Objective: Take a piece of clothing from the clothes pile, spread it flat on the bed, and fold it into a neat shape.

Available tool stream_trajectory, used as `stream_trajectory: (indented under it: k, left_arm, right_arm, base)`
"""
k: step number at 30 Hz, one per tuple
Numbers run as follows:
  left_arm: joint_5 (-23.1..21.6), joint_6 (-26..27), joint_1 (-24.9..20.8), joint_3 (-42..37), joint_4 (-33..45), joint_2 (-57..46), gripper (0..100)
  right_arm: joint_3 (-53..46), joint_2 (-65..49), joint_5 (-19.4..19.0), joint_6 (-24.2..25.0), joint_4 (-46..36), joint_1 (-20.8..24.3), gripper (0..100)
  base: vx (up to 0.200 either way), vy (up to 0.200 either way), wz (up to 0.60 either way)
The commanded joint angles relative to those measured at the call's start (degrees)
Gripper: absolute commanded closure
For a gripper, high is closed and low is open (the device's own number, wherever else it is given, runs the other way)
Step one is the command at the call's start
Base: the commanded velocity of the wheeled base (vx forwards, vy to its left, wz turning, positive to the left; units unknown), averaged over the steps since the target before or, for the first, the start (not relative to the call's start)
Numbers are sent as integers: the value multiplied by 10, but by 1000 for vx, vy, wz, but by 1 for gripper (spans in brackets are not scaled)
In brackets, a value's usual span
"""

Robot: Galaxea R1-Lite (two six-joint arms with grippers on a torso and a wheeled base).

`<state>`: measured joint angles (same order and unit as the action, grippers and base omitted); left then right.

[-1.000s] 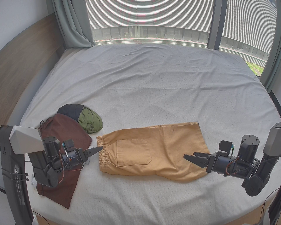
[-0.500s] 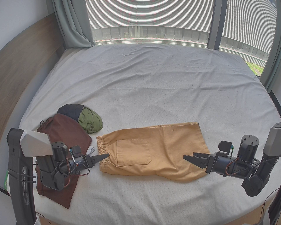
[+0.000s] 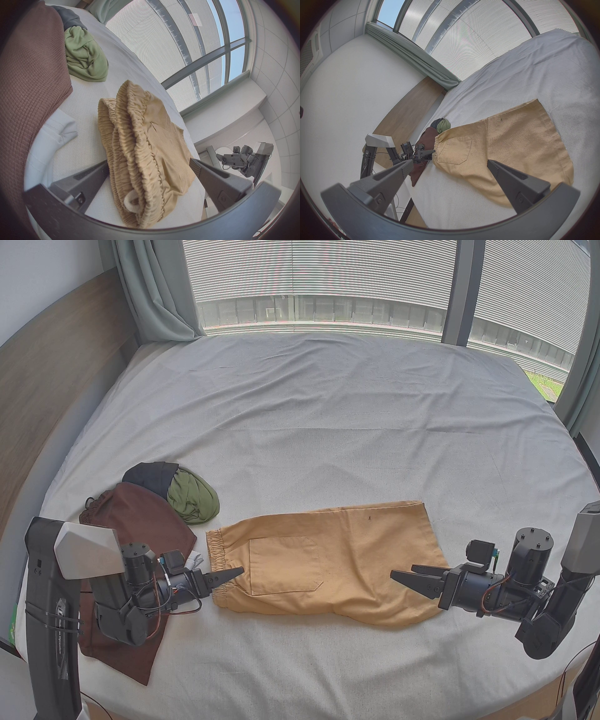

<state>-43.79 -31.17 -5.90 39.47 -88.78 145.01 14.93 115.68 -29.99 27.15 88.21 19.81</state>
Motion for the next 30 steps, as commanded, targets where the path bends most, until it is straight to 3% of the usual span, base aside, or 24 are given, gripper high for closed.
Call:
stream_trajectory:
  k: [1,4,17,23,24,30]
  left_arm:
    - [19,-21,-6,19,-1,5,0]
    - [49,-30,-9,20,-1,5,0]
    - [57,-25,-24,18,-1,17,0]
    - [91,-26,-31,21,-1,17,0]
    - [91,-27,-31,21,-1,17,100]
    - [89,-24,-25,27,-1,16,100]
  right_arm:
    - [-1,1,-1,0,0,1,0]
    - [-1,1,-1,0,0,0,0]
    - [1,2,-1,0,0,1,0]
    - [1,2,-1,0,0,1,0]
    - [1,2,-1,0,0,1,0]
    - [0,6,-1,-1,0,1,0]
  base:
    - [0,0,0]
    - [0,0,0]
    - [0,0,0]
    - [0,0,0]
    - [0,0,0]
    - [0,0,0]
